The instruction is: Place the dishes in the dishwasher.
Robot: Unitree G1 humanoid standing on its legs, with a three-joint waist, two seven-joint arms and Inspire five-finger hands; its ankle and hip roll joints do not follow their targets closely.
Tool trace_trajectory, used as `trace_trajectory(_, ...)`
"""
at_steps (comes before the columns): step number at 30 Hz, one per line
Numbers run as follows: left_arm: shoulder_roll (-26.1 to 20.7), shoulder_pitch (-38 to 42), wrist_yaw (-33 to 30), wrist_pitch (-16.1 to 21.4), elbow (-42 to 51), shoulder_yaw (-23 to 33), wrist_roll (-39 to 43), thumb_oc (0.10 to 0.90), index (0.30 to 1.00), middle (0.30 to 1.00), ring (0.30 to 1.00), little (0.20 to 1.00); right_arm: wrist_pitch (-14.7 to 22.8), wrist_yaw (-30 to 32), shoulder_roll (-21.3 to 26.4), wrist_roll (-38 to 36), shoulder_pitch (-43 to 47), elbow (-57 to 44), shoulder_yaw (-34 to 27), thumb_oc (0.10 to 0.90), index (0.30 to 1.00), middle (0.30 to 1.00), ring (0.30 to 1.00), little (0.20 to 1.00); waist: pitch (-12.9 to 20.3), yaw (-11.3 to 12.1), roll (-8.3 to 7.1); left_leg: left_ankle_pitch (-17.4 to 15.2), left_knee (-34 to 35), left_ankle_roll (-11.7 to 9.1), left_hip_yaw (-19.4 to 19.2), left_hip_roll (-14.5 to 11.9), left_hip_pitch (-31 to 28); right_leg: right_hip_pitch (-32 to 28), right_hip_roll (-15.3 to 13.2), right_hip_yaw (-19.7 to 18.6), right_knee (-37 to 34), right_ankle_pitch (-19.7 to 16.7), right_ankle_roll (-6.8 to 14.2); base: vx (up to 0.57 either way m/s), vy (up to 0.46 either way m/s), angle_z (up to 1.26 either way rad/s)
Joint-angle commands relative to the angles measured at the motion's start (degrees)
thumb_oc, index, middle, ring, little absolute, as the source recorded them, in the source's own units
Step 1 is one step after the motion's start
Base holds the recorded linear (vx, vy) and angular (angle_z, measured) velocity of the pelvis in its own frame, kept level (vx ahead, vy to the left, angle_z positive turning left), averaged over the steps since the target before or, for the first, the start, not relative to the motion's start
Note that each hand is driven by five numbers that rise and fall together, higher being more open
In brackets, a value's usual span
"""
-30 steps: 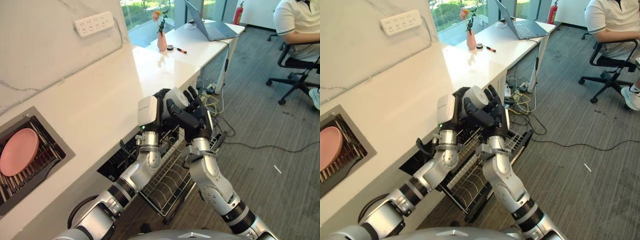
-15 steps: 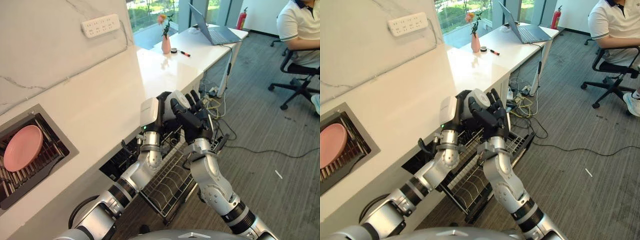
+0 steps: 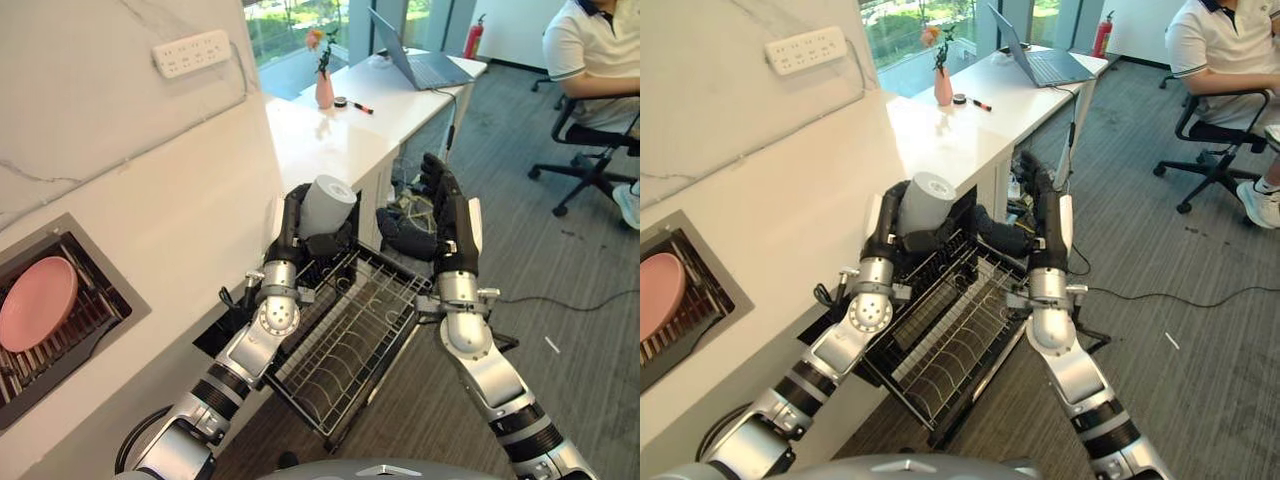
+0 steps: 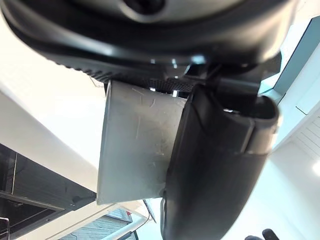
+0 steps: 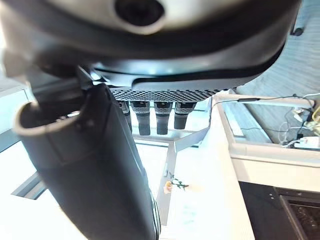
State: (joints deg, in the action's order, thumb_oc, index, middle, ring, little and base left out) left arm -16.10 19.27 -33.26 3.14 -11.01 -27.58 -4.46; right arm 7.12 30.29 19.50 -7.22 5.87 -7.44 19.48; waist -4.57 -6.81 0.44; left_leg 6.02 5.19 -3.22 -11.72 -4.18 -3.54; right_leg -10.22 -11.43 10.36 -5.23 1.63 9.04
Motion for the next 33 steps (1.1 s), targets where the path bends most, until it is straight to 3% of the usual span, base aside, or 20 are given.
trace_trajectory(1, 0.34, 8.33, -3.61, 6.14, 1.48, 3.05, -0.4, 0.4, 0.3, 0.3, 0.3, 0.3, 9.73, -0.62, -6.07, -16.21, 3.36, -2.64, 1.46, 0.8, 0.9, 0.9, 0.9, 0.9, 2.29, 1.48, -1.15, -9.71, -0.19, -1.49, -0.62, -3.39, -8.15, 3.57, -0.11, 2.29, 0.23, -3.51, 1.6, 0.0, -0.004, -0.04)
trace_trajectory(5, 1.5, 8.46, -2.93, 5.55, 2.59, 2.16, 0.63, 0.4, 0.3, 0.3, 0.3, 0.3, 11.71, -3.82, -9.8, -33.76, 2.33, -2.63, 4.93, 0.8, 0.9, 0.9, 0.9, 0.9, 2.29, 1.84, -1.37, -9.61, -0.19, -1.56, -0.45, -3.34, -8.08, 3.69, -0.14, 2.19, 0.23, -3.55, 1.47, 0.0, -0.002, -0.01)
trace_trajectory(10, 2.69, 8.77, -0.75, 6.38, 3.59, 0.99, 2.81, 0.4, 0.3, 0.3, 0.3, 0.3, 13.65, -7.4, -11.77, -42.43, 3.07, -2.75, 6.42, 0.8, 0.9, 0.9, 0.9, 0.9, 2.27, 2.33, -1.53, -9.44, -0.19, -1.73, -0.14, -3.43, -7.93, 3.66, -0.07, 2.47, 0.23, -3.23, 1.41, -0.01, -0.01, 0.03)
trace_trajectory(20, 2.8, 8.81, 3.42, 6.93, 3.23, -0.49, 4.82, 0.4, 0.3, 0.3, 0.3, 0.3, 13.55, -11.44, -10.19, -43.51, 6.21, -3.55, 8.09, 0.8, 0.9, 0.9, 0.9, 0.9, 2.45, 3.23, -1.93, -9.23, -0.19, -1.96, 0.36, -3.61, -7.61, 3.41, -0.06, 3.37, 0.23, -3.05, 1.31, 0.0, -0.003, 0.01)
trace_trajectory(33, 0.72, 10.9, 7.45, 5.47, 0.98, -3.7, -4.43, 0.4, 0.3, 0.3, 0.3, 0.3, 10.11, -16.47, -5.03, -49.68, 12.99, -3.61, 11.0, 0.8, 0.9, 0.9, 0.9, 0.9, 2.61, 4.3, -2.79, -8.9, -0.19, -2.36, 0.86, -3.84, -7.07, 3.27, 0.1, 4.26, 0.23, -2.95, 1.24, -0.01, -0.008, 0.05)
